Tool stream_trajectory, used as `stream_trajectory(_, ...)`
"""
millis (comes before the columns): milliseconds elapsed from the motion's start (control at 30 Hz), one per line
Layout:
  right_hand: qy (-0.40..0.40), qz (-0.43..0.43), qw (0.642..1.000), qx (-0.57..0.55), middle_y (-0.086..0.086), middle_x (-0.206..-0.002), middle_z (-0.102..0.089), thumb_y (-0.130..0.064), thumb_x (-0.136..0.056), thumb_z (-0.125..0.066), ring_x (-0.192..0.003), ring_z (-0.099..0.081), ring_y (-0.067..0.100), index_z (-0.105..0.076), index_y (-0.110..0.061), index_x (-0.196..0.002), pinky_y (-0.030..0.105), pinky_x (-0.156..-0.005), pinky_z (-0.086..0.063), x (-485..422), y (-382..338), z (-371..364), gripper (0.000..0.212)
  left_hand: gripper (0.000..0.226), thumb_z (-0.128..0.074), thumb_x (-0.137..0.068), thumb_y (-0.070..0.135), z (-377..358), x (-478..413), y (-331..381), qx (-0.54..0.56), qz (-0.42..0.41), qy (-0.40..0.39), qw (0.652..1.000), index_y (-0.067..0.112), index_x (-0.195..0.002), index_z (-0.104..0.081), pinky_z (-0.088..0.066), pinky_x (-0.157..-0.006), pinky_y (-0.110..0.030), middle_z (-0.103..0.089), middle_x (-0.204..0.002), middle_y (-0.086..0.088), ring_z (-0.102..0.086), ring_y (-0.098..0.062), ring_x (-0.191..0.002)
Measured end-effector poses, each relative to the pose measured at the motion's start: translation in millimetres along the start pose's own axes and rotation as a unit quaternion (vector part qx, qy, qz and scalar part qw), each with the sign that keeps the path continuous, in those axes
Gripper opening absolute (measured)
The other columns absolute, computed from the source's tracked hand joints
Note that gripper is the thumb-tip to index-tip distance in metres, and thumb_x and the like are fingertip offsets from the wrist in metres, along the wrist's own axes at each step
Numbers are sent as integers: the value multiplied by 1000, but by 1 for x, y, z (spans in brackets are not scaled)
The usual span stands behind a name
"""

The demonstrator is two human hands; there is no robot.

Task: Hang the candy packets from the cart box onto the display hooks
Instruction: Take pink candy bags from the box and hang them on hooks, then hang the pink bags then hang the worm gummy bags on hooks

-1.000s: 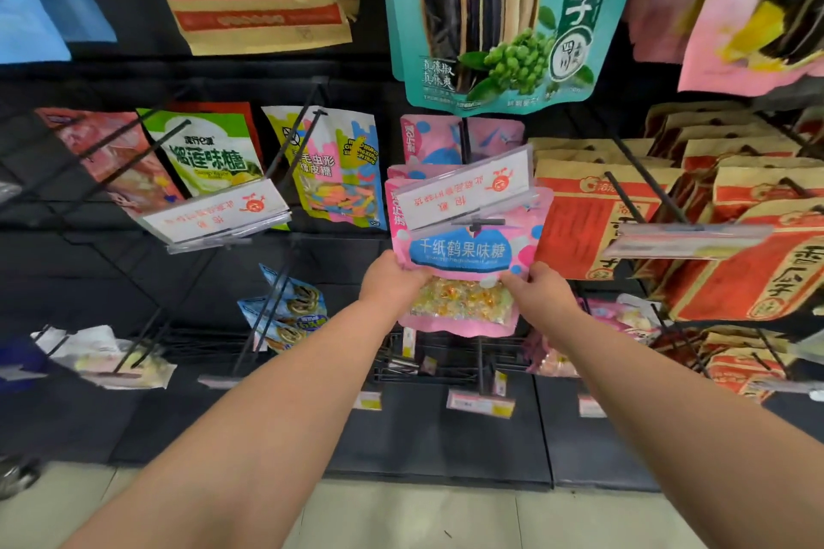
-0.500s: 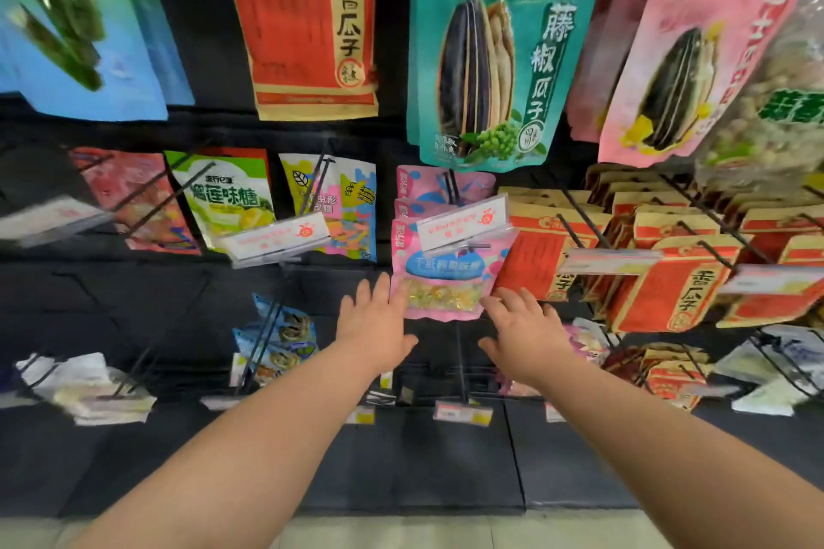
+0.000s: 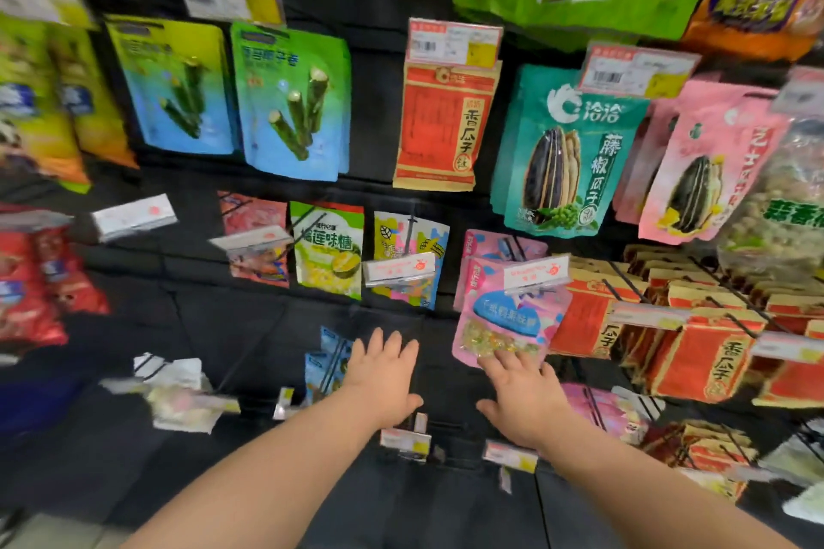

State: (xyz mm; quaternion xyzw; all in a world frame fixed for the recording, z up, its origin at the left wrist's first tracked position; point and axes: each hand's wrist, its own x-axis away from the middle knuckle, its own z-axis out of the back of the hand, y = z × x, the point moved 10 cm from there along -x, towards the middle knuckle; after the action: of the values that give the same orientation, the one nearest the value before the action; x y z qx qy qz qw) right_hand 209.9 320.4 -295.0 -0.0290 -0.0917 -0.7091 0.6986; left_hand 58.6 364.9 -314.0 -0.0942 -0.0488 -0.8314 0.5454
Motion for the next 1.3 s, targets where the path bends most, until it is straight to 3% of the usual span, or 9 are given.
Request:
stream_trajectory(400,-15,202,979,-7,0,-159,-16,-44,-96,-42,-148,-8,28,-18,-25,-150,51,-118,-14,26,-114,9,62,82,-47,-93,52,-23,120,-88,43,195,0,980,18,-155,-5,-11,-118,-51,-7,-162,-9,-2,-34,-149)
stream_trajectory(633,-17,304,952,-16,0,-156,-21,-46,-95,-43,-145,-16,25,-19,-27,-150,48,-115,-20,54,-200,1,63,82,-49,-92,52,-64,223,-129,55,313,-34,948,17,-154,-7,-13,-118,-52,-10,-161,-9,-5,-34,-149)
stream_trajectory(800,-22,368,930,7,-2,-159,-15,-47,-96,-42,-148,-9,27,-16,-27,-151,50,-117,-15,75,-268,1,64,81,-47,-93,53,-75,288,-180,81,394,-14,915,17,-154,-8,-16,-118,-50,-12,-161,-10,-7,-35,-149)
stream_trajectory(1100,4,444,896,30,1,-156,-21,-48,-95,-42,-146,-11,28,-19,-26,-149,49,-115,-16,93,-432,21,63,80,-52,-89,53,-97,375,-297,82,453,9,888,19,-152,-17,-26,-112,-45,-25,-156,-9,-22,-31,-143)
stream_trajectory(1300,5,481,876,21,-1,-157,-19,-45,-96,-43,-148,-9,27,-19,-26,-150,49,-117,-15,106,-572,37,62,80,-53,-89,51,-102,439,-406,89,481,14,872,18,-152,-18,-22,-117,-46,-22,-158,-11,-16,-33,-146)
